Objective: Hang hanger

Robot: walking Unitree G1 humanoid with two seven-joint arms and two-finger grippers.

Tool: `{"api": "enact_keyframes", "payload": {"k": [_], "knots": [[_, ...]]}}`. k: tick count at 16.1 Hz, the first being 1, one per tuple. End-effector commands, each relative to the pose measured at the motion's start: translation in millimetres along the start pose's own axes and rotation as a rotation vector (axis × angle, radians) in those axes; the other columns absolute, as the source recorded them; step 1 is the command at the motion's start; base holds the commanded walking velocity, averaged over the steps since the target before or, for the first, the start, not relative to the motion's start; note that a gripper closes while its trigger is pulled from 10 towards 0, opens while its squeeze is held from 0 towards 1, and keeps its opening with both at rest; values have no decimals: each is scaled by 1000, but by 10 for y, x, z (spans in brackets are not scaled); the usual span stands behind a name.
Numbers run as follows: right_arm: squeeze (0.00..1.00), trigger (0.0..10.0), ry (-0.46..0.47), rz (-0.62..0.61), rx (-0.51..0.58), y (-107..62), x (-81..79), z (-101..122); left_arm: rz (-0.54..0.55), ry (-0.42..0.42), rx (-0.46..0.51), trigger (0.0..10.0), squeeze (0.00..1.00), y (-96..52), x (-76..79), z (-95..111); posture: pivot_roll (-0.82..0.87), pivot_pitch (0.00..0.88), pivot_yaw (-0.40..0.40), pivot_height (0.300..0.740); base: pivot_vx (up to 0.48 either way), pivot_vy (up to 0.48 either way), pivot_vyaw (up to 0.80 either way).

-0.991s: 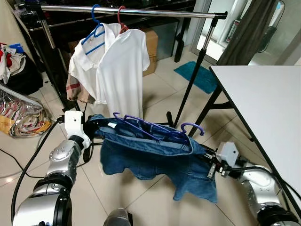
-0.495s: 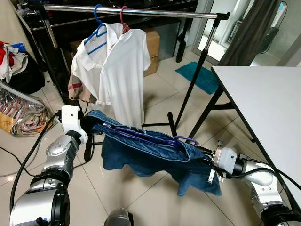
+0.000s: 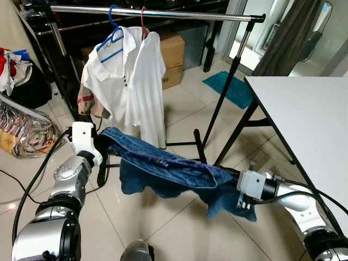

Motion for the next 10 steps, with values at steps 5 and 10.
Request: {"api": "enact_keyframes", "payload": {"k": [5, 10], "knots": [[0, 10000, -131, -48, -138, -53, 153, -83, -18, 16, 41, 10000, 0, 60, 41, 109, 243, 11, -43, 740, 0, 0, 0], [0, 10000, -343, -85, -223, 115, 276, -20, -28, 9, 41, 10000, 0, 86, 107, 95, 242, 15, -43, 740, 0, 0, 0]]}}
Point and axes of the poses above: a point about 5 cm out from each wrist's last joint towards the gripper, its own y axis pointing out of the wrist towards the gripper, its own z axis along the axis of the wrist's last joint, x = y × z, the point moved 1 cm from there along y, pointing out of the wrist towards the gripper, and after that the axes turned 5 degrees about y, right-handed, at the moved point
